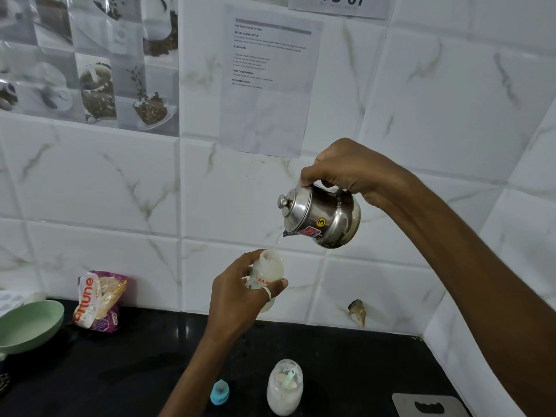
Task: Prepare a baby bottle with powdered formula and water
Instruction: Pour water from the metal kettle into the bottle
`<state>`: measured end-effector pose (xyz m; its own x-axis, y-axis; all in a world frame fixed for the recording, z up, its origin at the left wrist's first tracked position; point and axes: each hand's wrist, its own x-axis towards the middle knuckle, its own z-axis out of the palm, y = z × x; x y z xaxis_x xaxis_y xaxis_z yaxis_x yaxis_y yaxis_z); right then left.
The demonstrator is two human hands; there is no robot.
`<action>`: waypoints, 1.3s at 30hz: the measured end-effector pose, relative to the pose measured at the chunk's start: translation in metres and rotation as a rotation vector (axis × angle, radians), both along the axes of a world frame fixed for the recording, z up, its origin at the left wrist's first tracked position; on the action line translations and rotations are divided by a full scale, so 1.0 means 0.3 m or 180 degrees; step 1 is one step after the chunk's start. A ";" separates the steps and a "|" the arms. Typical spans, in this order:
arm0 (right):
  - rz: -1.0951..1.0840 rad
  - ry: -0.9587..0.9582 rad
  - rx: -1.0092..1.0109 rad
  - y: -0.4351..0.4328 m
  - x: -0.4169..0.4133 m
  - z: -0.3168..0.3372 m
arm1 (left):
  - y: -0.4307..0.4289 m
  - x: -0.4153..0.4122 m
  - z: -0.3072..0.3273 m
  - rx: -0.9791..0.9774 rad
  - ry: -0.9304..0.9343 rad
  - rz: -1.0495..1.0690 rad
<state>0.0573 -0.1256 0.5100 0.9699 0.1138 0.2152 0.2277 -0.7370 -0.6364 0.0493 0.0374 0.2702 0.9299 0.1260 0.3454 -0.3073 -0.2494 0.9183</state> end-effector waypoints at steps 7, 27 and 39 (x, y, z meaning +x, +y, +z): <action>0.0011 0.0004 -0.0019 0.001 -0.005 0.005 | 0.000 -0.003 0.004 -0.0008 -0.0038 0.0000; -0.0031 -0.0060 -0.0052 0.001 -0.009 0.001 | 0.003 -0.005 0.006 0.0022 -0.0048 0.0015; -0.0012 -0.0039 -0.0032 -0.008 -0.009 -0.002 | -0.001 -0.012 0.011 0.0023 -0.0049 0.0028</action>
